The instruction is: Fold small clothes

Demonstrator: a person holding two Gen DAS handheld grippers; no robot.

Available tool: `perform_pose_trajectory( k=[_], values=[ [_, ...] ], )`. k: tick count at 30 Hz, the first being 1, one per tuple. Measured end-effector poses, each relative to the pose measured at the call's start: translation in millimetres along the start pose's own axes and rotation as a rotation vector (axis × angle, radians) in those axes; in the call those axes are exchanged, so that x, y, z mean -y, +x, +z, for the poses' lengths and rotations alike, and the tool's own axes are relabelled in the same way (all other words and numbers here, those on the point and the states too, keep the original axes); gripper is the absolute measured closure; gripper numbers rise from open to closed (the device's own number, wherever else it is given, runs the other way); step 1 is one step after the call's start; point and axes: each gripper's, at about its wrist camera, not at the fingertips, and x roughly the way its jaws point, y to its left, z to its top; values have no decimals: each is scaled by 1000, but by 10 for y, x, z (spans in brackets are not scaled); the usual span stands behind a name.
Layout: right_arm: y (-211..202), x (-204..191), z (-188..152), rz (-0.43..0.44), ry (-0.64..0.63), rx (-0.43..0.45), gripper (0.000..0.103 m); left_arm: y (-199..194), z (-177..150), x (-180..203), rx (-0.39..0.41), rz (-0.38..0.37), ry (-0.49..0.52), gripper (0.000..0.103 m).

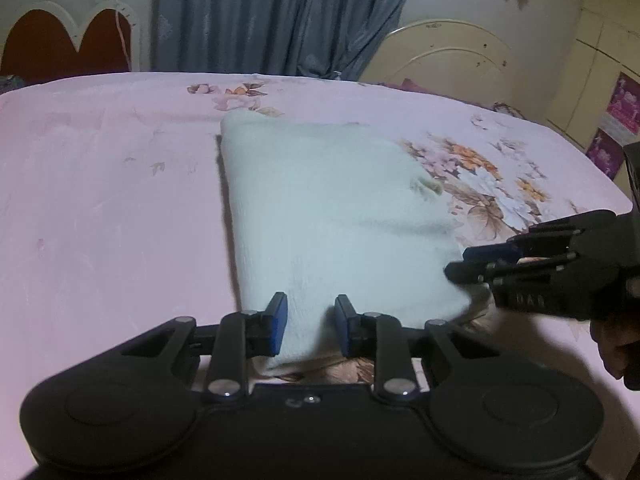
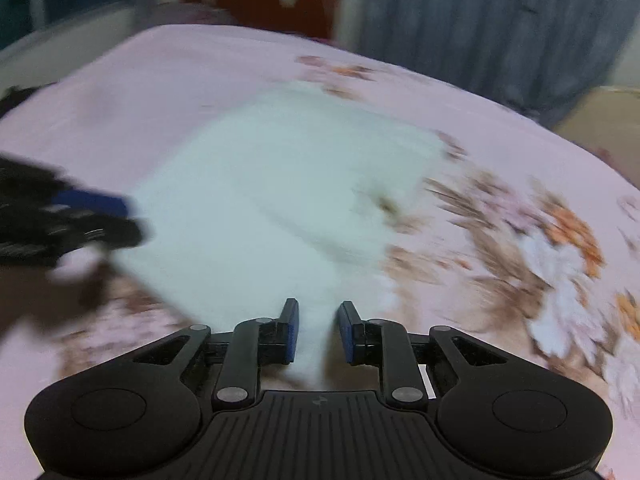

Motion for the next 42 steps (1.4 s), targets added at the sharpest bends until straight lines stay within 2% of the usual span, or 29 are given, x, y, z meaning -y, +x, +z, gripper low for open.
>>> perform_pose_trajectory(
  k=[4, 7, 13, 15, 16, 18, 19, 20, 21, 22, 23, 25, 30, 42],
  values=[
    [-37, -53, -8, -8, 0, -6, 82, -26, -69, 73, -3, 47, -6, 79],
    [-228, 8, -45, 11, 53, 19, 82, -127, -98, 124, 10, 70, -10, 79],
    [-566, 96, -210, 19, 117, 44, 82, -278, -181, 302, 25, 77, -7, 79],
    [-684, 108, -242, 19, 131, 53, 82, -333, -201, 378, 35, 77, -9, 75],
    [-755, 112, -265, 17, 133, 65, 82, -367, -210, 423, 43, 80, -6, 66],
    [-872, 133, -295, 28, 147, 79, 81, -457, -230, 525, 75, 103, 5, 26],
    [-921, 143, -308, 24, 156, 76, 81, -519, -252, 595, 109, 148, 17, 2],
    [-941, 160, -313, 8, 163, 74, 58, -563, -275, 656, 137, 192, 36, 0],
    [-983, 168, -335, -32, 173, 84, 1, -570, -276, 706, 130, 218, 57, 1],
    [-1004, 182, -364, -59, 179, 120, 3, -570, -279, 740, 113, 220, 69, 1],
    [-1020, 194, -389, -67, 180, 124, 0, -590, -289, 761, 111, 215, 67, 1],
    [-1021, 231, -431, -50, 205, 95, 0, -663, -305, 797, 119, 211, 59, 1],
    [-1232, 206, -548, -61, 228, 110, 0, -894, -319, 892, 129, 225, 35, 1],
    [-2323, -58, -899, -69, 247, 199, 0, -1739, -491, 1263, 205, 181, -42, 1]
  ],
)
